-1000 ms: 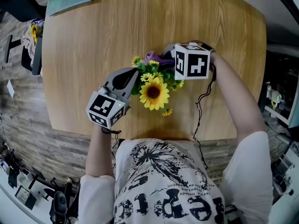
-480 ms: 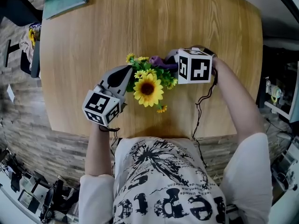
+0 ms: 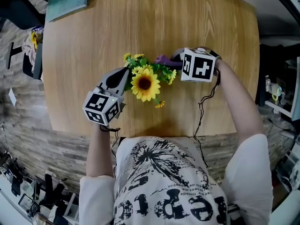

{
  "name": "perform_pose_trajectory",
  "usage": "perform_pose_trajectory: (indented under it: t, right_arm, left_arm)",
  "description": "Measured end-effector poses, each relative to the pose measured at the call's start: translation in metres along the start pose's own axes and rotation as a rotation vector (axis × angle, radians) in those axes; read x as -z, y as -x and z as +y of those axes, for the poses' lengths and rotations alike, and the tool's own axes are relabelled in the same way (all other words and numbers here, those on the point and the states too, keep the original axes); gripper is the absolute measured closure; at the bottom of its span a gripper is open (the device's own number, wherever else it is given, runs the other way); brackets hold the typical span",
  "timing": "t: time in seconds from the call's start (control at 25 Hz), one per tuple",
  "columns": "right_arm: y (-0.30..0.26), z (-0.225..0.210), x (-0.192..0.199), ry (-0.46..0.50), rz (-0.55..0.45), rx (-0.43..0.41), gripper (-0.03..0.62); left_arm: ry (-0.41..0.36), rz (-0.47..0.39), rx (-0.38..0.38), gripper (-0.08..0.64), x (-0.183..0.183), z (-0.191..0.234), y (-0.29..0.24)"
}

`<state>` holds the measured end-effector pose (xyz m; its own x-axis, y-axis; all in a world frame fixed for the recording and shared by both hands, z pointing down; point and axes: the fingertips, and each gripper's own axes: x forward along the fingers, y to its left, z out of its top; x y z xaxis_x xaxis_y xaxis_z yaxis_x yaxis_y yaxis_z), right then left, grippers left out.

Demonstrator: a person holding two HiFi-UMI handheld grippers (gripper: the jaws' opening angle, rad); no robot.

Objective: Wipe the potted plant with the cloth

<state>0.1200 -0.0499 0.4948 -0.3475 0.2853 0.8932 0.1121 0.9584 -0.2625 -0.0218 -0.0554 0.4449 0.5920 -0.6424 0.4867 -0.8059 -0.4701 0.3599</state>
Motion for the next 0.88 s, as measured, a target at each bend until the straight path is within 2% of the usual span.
perform_pose_trajectory:
  t: [0.2, 0.36, 0.56, 0.68, 0.88]
  right_arm:
    - [0.016, -0.028, 0.002, -0.084, -0.015, 0.195, 0.522]
    - [0.046, -0.044, -0.008, -0.17, -0.079, 0.345, 0.522]
    - [0.104, -0.05, -0.044, -0.236, -0.205, 0.531, 0.52]
    - [0.13, -0.043, -0.074, -0.294, -0.313, 0.582, 0.52]
    - [0.14, -0.022, -0.123, -0.43, -0.463, 0.584, 0.52]
  left_arm:
    - [-0.006, -0.014, -0.019, 0.558, 0.0, -0.001, 0.001]
    - [0.01, -0.057, -0.042, 0.558, -0.001, -0.001, 0.005]
    - [-0.019, -0.132, -0.065, 0.557, -0.014, -0.007, 0.024]
    - [-0.043, -0.161, -0.061, 0.557, -0.023, -0.007, 0.038]
    - [-0.057, -0.186, -0.034, 0.557, -0.033, 0.001, 0.061]
